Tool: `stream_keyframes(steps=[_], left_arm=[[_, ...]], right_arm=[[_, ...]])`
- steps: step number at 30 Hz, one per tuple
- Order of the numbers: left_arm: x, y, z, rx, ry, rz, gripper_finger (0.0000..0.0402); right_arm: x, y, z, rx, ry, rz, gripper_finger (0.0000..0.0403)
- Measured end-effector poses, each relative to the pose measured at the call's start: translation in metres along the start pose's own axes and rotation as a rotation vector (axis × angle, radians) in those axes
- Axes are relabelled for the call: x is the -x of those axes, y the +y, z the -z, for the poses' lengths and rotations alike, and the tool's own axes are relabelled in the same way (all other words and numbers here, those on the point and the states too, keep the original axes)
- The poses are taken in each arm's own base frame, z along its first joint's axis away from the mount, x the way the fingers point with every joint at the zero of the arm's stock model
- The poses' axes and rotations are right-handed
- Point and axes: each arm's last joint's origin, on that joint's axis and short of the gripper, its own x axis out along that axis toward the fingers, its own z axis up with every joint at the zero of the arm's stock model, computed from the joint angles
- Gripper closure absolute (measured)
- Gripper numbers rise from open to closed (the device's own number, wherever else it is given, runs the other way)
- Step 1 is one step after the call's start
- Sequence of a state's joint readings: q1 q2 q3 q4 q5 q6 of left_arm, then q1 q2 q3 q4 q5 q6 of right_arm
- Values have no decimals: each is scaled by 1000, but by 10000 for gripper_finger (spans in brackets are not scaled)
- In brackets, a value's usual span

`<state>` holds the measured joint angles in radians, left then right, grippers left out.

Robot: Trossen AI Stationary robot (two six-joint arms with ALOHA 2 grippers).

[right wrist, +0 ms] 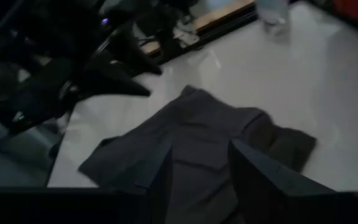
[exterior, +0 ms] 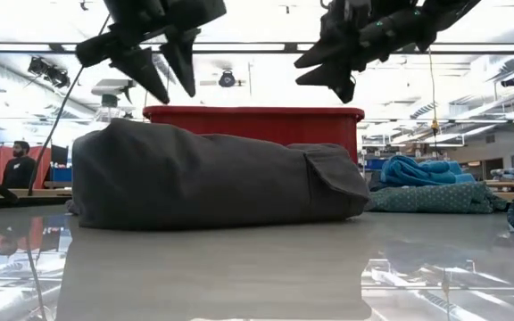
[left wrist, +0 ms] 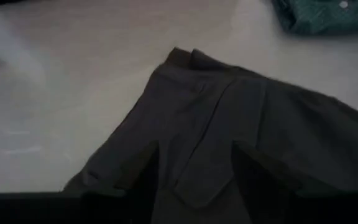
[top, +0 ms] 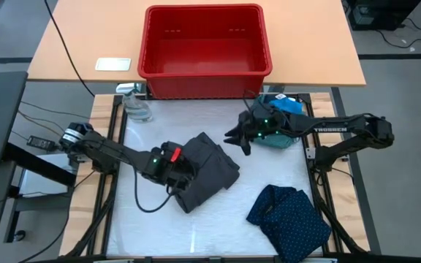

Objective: Fold laundry
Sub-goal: Fold the gray shorts

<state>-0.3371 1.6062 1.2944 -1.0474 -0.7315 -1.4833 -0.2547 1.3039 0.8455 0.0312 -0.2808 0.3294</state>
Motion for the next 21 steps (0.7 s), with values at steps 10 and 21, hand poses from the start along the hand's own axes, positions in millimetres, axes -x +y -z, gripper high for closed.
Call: stream_keyframes(steps=[10, 21], left_arm=[[8, -9, -26, 16, -84, 32, 198], [8, -17, -22, 14, -99, 82, 221]], right_arm=[[-10, 29, 20, 56, 128, -129, 243], [-18, 33, 58, 104, 237, -32, 258]])
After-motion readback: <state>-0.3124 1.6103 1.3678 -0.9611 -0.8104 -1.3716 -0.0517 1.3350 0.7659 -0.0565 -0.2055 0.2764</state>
